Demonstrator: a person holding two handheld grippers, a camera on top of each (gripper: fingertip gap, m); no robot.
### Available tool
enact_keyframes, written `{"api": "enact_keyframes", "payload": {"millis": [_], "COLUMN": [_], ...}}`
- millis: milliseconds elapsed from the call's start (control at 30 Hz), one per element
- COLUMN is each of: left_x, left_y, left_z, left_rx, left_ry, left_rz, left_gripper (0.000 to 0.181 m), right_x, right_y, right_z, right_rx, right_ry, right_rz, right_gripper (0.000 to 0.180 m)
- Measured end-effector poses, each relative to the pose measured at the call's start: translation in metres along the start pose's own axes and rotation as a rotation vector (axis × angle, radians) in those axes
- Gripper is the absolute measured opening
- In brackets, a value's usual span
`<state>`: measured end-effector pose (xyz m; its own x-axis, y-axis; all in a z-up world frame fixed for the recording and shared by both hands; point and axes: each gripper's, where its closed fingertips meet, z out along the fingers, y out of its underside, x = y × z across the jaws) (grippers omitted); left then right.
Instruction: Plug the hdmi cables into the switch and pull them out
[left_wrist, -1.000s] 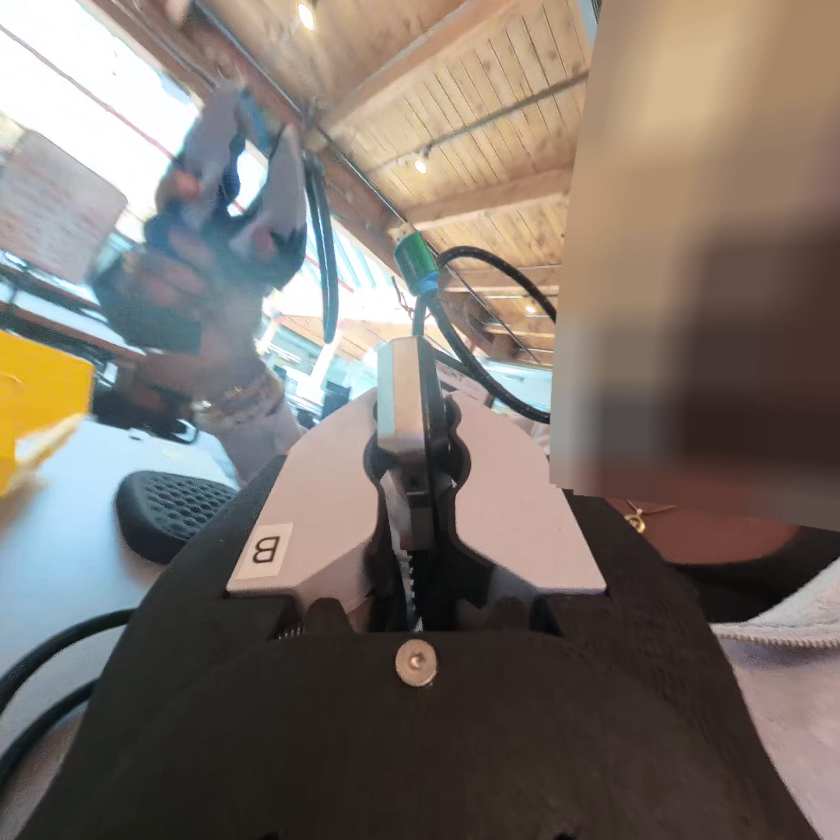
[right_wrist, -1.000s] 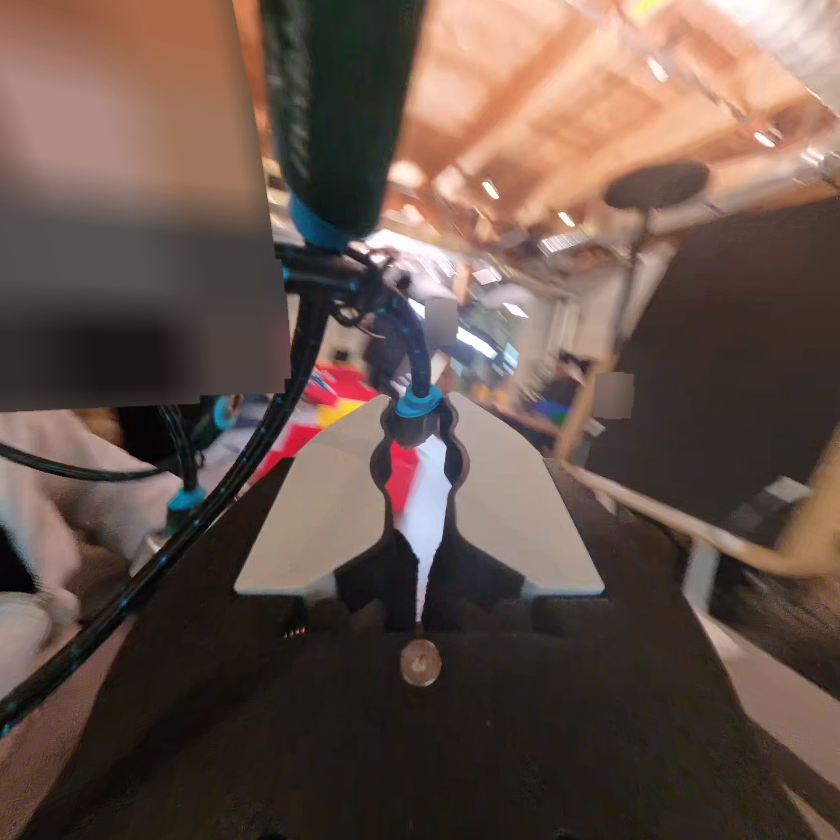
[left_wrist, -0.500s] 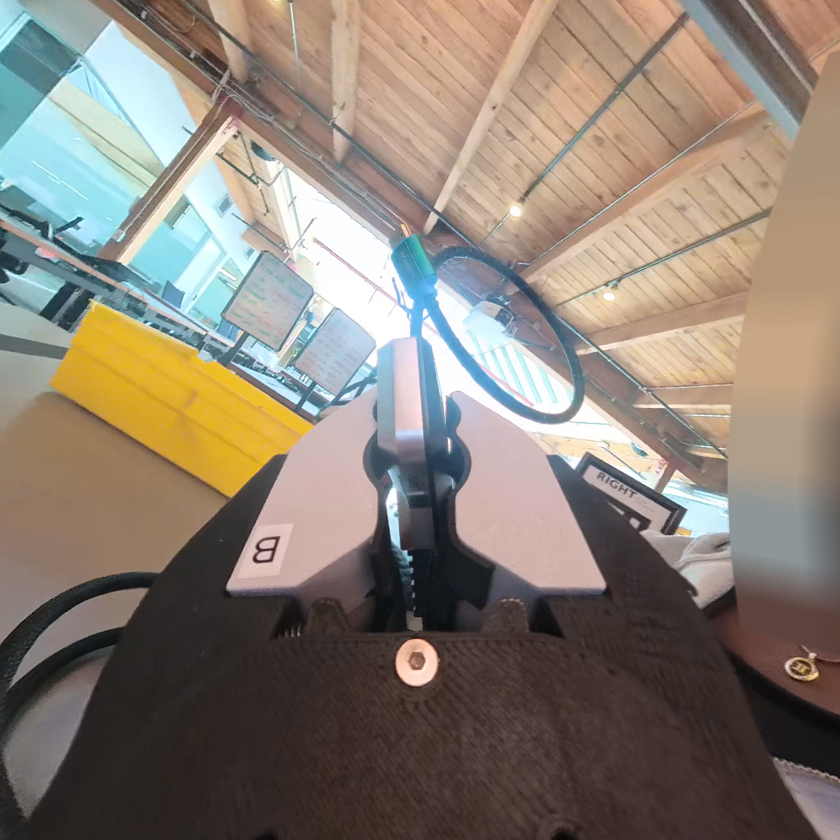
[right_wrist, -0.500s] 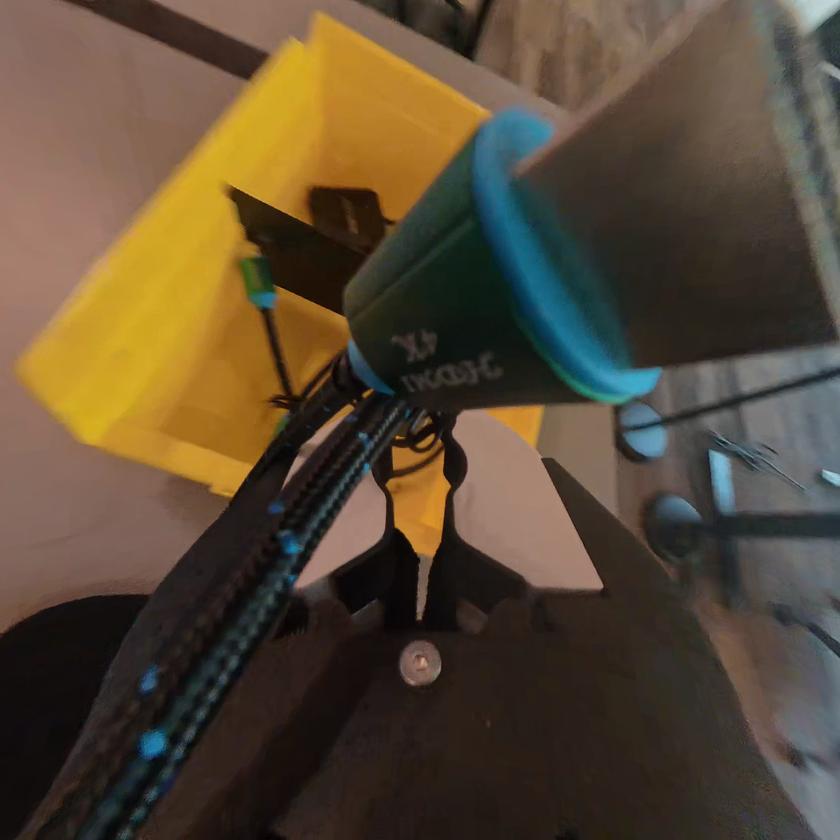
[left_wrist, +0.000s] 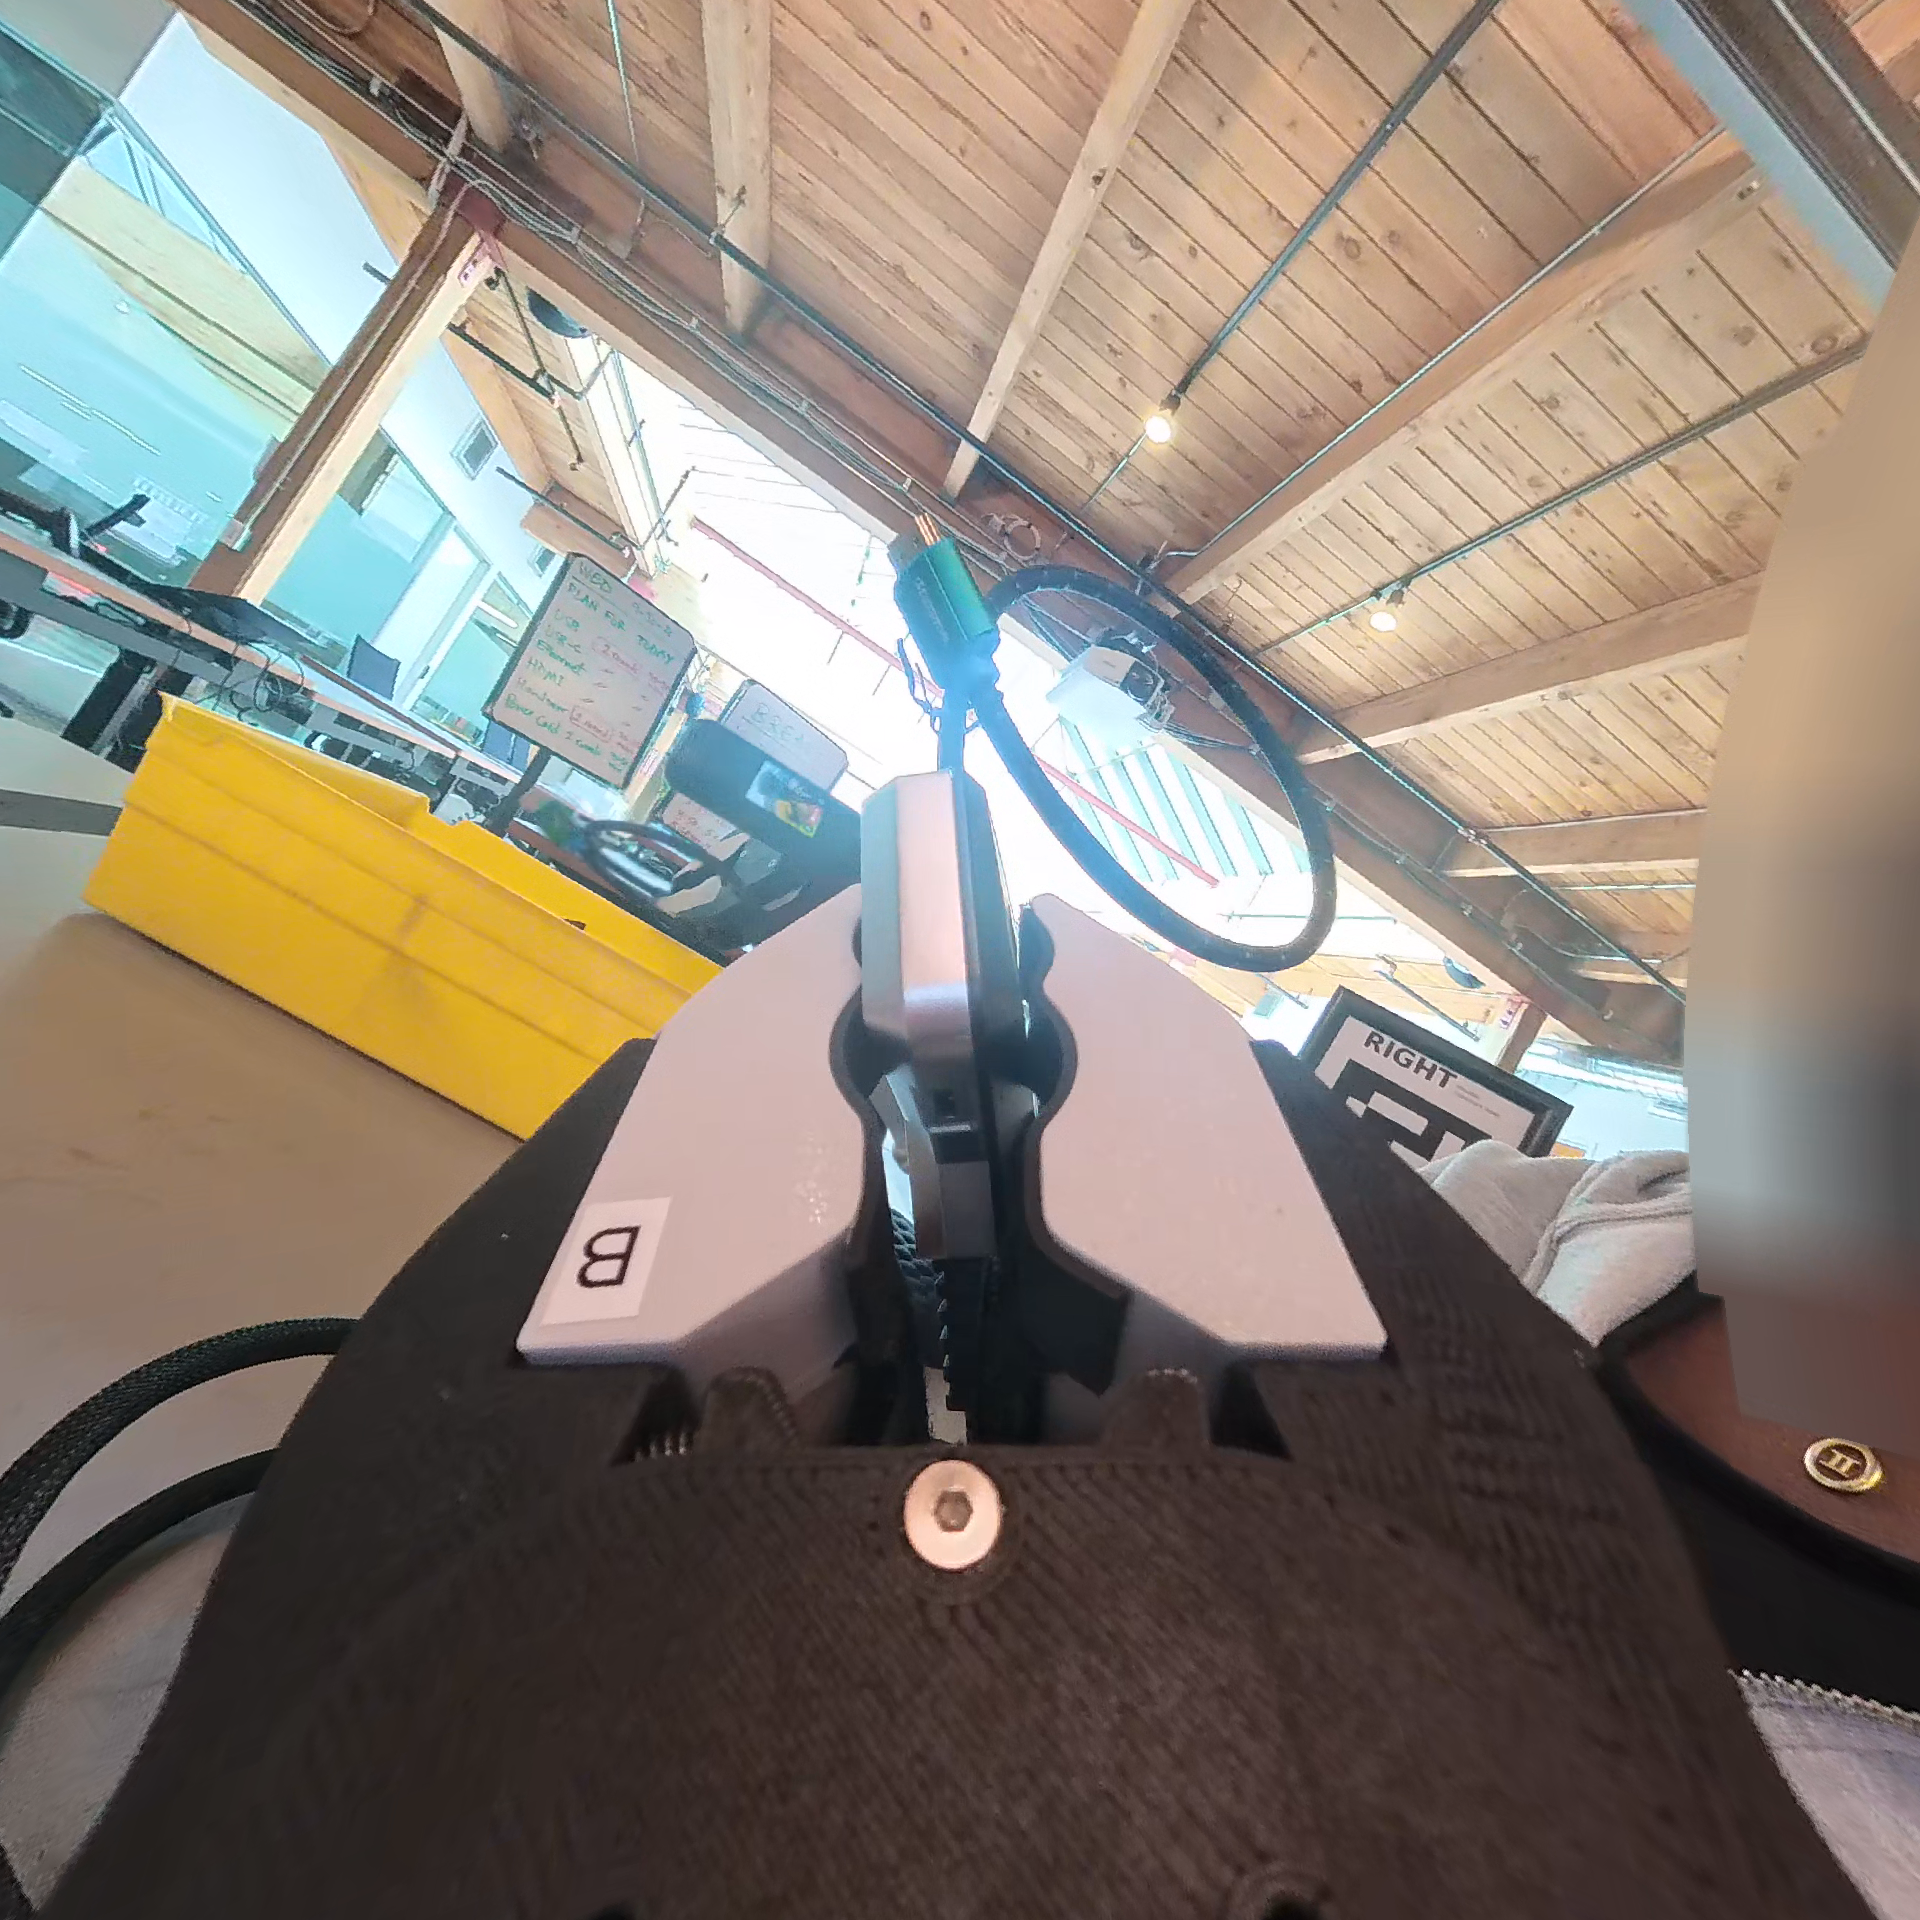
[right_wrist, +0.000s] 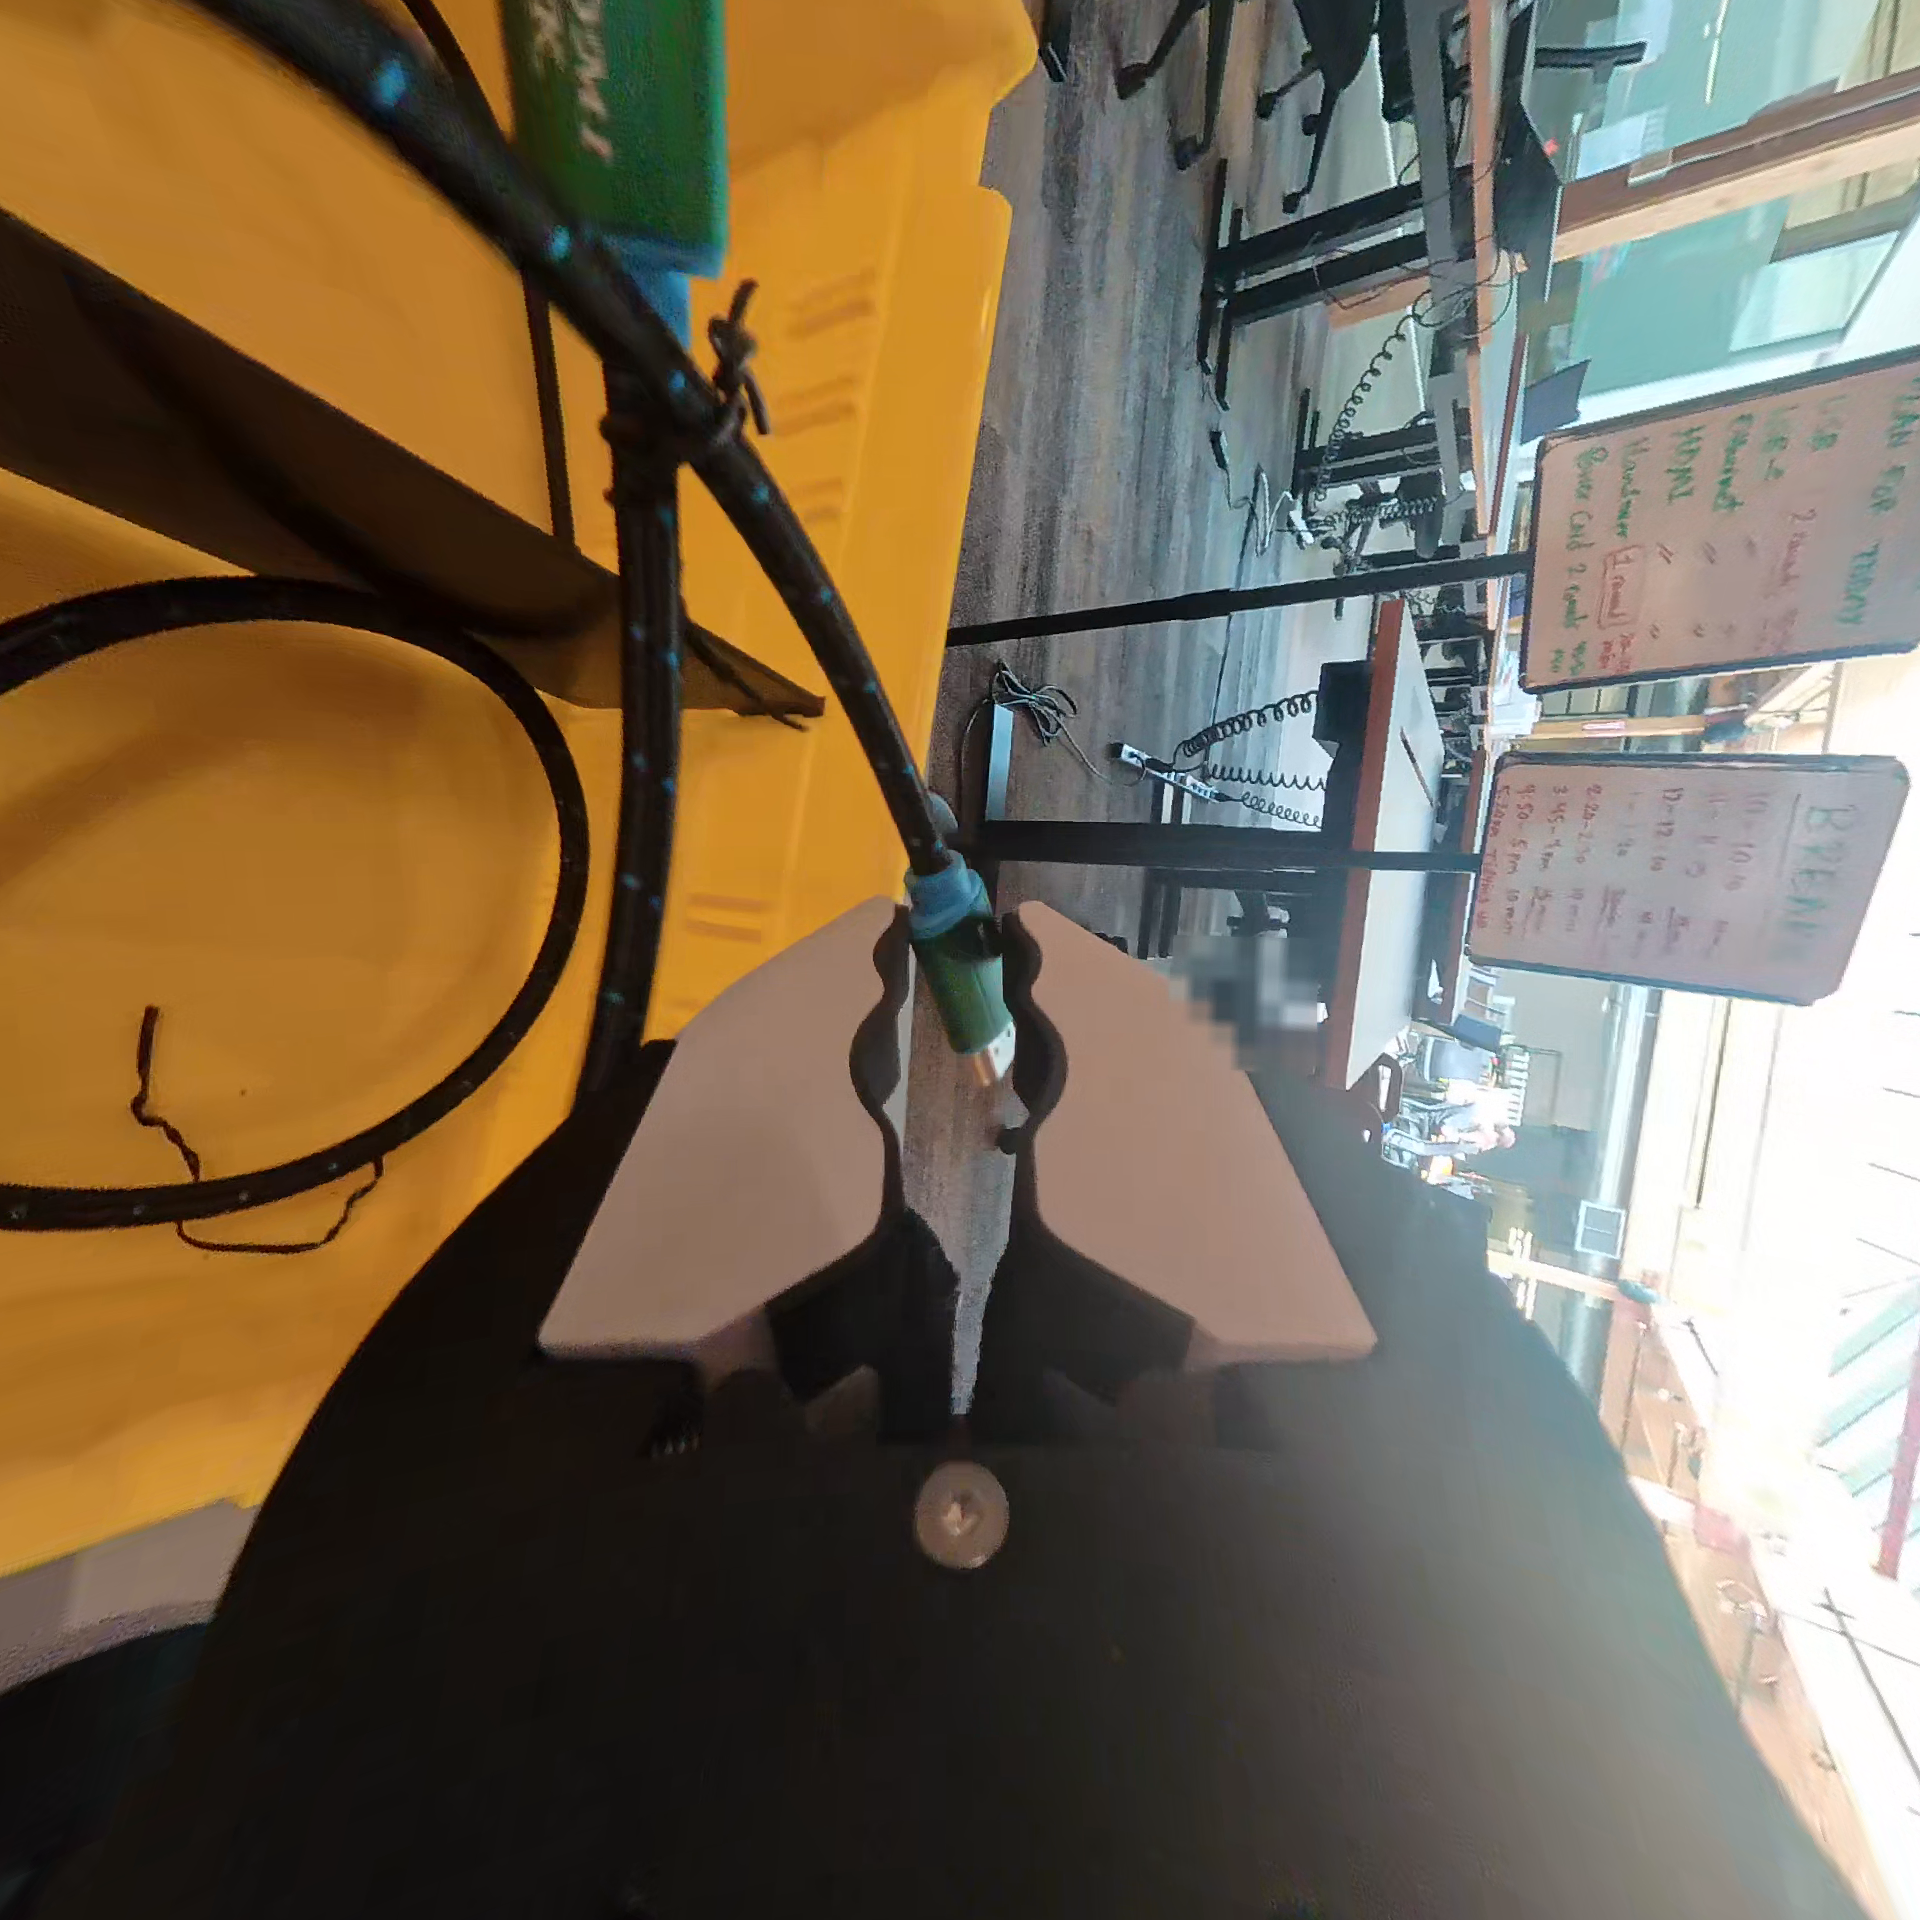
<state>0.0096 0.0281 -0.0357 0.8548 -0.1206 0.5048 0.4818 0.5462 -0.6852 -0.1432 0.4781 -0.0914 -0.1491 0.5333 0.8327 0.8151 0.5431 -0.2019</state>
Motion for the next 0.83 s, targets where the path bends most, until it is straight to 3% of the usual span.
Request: {"api": "enact_keyframes", "payload": {"millis": [233, 467, 567, 667, 833], "left_x": [0.000, -0.001, -0.001, -0.001, 0.001], "left_y": [0.001, 0.001, 0.000, 0.000, 0.001], "left_z": [0.001, 0.001, 0.000, 0.000, 0.001], "left_rx": [-0.007, -0.006, -0.003, -0.004, -0.012], "left_ry": [0.002, 0.002, 0.000, 0.002, 0.008], "left_rz": [0.003, -0.005, -0.002, -0.001, 0.005], "left_gripper": [0.021, 0.021, 0.021, 0.022, 0.021], "right_x": [-0.022, -0.003, -0.003, -0.019, -0.035], "right_y": [0.006, 0.012, 0.018, 0.032, 0.047], "right_z": [0.000, -0.049, -0.069, -0.082, -0.084], "right_rx": [0.053, 0.249, 0.264, 0.199, 0.102], "right_ry": [-0.049, 0.003, -0.040, -0.202, -0.316], "right_rz": [0.027, 0.101, -0.014, -0.150, -0.434], "right_gripper": [0.016, 0.012, 0.011, 0.012, 0.012]}}
